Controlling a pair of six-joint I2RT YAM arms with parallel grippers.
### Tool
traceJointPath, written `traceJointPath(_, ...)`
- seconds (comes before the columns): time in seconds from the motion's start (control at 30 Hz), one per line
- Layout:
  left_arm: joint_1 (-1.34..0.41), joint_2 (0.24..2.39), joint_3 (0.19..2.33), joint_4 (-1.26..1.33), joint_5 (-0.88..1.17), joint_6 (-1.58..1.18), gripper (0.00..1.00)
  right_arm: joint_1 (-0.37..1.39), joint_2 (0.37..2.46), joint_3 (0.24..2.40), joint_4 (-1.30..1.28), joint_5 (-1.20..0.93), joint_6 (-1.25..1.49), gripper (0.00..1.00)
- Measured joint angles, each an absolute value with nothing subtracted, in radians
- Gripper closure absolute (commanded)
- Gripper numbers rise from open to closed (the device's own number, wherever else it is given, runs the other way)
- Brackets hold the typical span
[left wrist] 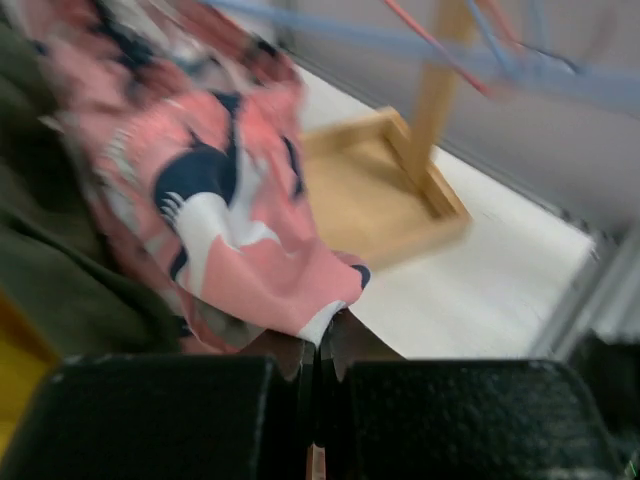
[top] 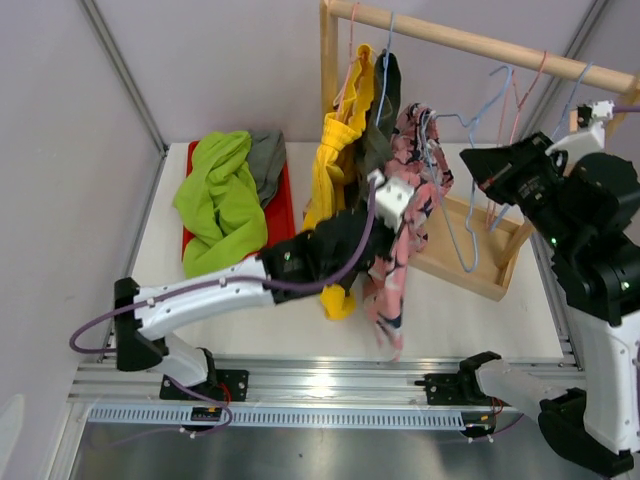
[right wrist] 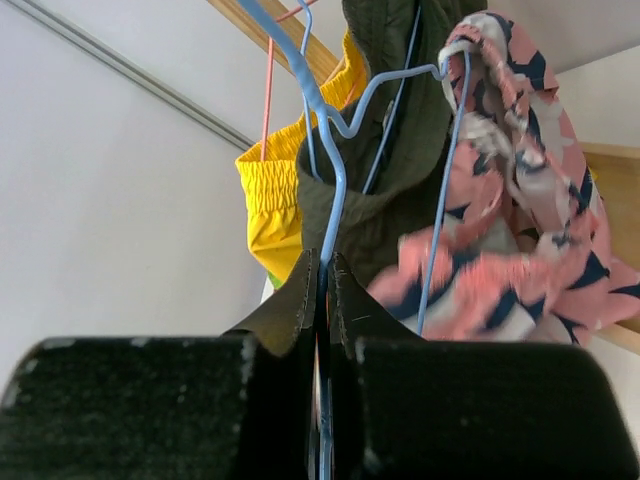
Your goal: Remove the shorts from the hanger
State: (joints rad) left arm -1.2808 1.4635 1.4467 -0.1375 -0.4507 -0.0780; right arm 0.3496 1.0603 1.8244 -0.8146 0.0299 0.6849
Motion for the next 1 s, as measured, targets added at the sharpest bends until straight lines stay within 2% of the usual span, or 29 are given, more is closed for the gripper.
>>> traceJointPath(0.07,-1.209,1.553,1.629,-0.205,-0.442,-0.077,1.0,0.349,1.031,1.825,-0.831,0.044,0.684,1.0)
traceJointPath(0.17,-1.151,1.613,1.748,-0.255,-0.438,-0.078,1.0,0.349,1.034,1.885,-0.86,0.065,0.675,1.0)
traceJointPath(0.23,-1.144,1.62,1.754,-0.28,-0.429,-0.081,1.0,0.349,1.065,1.948,-0.86,0.083,0.654,1.0)
traceJointPath(0.37,-1.195,1.521,1.523,-0.29,-0.417,-0.11,1.0,0.337,1.185,2.099,-0.864,0.108,0.607,1.0)
traceJointPath(0.53,-1.383,1.354,1.313,-0.466,-0.496,-0.19,1.0,0.242,1.344,2.199,-0.846,0.088,0.567,1.0)
traceJointPath(0.7,-1.501,1.182,1.337,-0.732,-0.652,-0.3,1.0,0.128,1.428,2.117,-0.81,0.008,0.57,1.0)
traceJointPath(0.87,-1.499,1.045,1.469,-0.923,-0.823,-0.351,1.0,0.099,1.409,1.995,-0.758,-0.036,0.578,1.0)
traceJointPath(1.0,-1.433,1.0,1.543,-0.994,-0.918,-0.326,1.0,0.096,1.333,1.876,-0.681,-0.055,0.588,1.0)
